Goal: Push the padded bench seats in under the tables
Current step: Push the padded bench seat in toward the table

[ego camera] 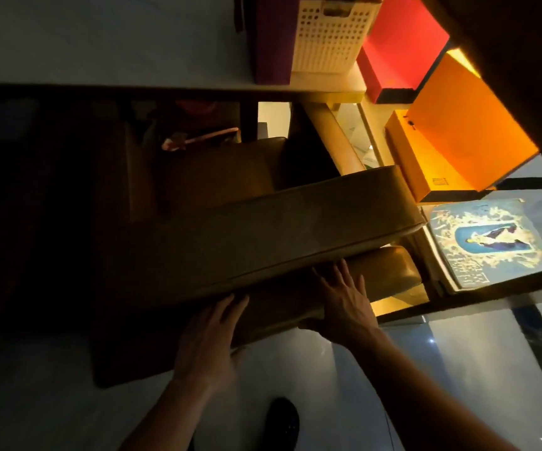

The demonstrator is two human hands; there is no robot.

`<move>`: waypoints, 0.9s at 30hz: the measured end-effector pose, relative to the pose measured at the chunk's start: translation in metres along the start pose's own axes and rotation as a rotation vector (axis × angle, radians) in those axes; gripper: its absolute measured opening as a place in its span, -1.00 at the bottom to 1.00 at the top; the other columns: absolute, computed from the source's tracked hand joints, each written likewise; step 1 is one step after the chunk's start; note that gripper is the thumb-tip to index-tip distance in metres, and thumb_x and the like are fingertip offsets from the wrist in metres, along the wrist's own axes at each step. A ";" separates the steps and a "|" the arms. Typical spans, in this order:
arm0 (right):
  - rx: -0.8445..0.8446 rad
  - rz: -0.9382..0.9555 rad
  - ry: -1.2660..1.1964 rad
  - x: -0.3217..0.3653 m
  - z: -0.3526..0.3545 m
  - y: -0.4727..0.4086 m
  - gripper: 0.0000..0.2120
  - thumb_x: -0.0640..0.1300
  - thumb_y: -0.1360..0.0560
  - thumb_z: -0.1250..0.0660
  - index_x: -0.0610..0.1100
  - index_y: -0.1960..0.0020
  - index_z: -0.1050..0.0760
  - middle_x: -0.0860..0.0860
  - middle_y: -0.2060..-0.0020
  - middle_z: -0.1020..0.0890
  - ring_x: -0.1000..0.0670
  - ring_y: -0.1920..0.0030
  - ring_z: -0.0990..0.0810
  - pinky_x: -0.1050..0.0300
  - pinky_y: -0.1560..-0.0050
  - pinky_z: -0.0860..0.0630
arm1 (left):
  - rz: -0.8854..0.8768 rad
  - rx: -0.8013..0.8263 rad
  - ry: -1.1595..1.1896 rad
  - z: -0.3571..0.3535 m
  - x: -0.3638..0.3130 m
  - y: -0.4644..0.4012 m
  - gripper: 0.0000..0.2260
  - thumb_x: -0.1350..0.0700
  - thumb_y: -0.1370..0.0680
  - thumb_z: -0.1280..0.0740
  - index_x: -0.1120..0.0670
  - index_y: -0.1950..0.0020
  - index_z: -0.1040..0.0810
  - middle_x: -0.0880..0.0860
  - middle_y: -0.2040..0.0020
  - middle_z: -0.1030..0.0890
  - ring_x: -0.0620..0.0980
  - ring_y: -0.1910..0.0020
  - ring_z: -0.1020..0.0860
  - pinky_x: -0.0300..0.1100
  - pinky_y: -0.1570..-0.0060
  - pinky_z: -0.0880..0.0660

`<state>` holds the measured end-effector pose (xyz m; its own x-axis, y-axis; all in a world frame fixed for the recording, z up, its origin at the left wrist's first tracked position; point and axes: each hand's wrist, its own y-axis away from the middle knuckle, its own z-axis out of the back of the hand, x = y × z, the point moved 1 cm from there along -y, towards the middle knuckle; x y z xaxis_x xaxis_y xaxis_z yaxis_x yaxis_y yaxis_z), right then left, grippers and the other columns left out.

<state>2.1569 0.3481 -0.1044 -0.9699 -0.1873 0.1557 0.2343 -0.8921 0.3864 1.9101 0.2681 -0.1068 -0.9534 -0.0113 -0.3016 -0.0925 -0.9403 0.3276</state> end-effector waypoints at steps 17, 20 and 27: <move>-0.128 0.003 0.125 0.005 -0.038 0.016 0.08 0.52 -0.32 -0.28 -0.01 -0.62 0.02 -0.28 -0.56 -0.10 -0.37 -0.54 -0.03 -0.44 -0.44 -0.17 | 0.085 -0.135 -0.015 -0.026 0.018 0.010 -0.31 -0.17 -0.53 -0.32 -0.24 -0.55 -0.02 -0.18 -0.53 -0.12 -0.05 -0.49 -0.09 -0.01 -0.35 -0.34; -0.135 -0.014 0.137 0.018 -0.048 0.031 0.06 0.54 -0.34 -0.21 -0.01 -0.62 0.04 -0.28 -0.56 -0.09 -0.36 -0.55 -0.02 -0.42 -0.45 -0.15 | 0.063 -0.140 -0.032 -0.028 0.029 0.024 -0.32 -0.16 -0.53 -0.32 -0.25 -0.54 -0.02 -0.20 -0.52 -0.13 -0.06 -0.49 -0.08 -0.01 -0.31 -0.37; -0.160 -0.066 0.134 0.071 -0.077 0.084 0.01 0.57 -0.38 0.08 -0.06 -0.62 0.02 -0.35 -0.55 -0.10 -0.38 -0.54 -0.05 -0.40 -0.47 -0.12 | 0.005 -0.142 -0.010 -0.030 0.072 0.071 -0.33 -0.12 -0.53 -0.36 -0.24 -0.54 -0.08 -0.21 -0.51 -0.18 -0.07 -0.48 -0.11 -0.03 -0.36 -0.33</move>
<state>2.1029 0.2286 -0.1313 -0.9855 -0.1697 0.0079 0.1665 -0.9561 0.2412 1.8434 0.1902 -0.1320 -0.9567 -0.0131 -0.2907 -0.0469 -0.9790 0.1986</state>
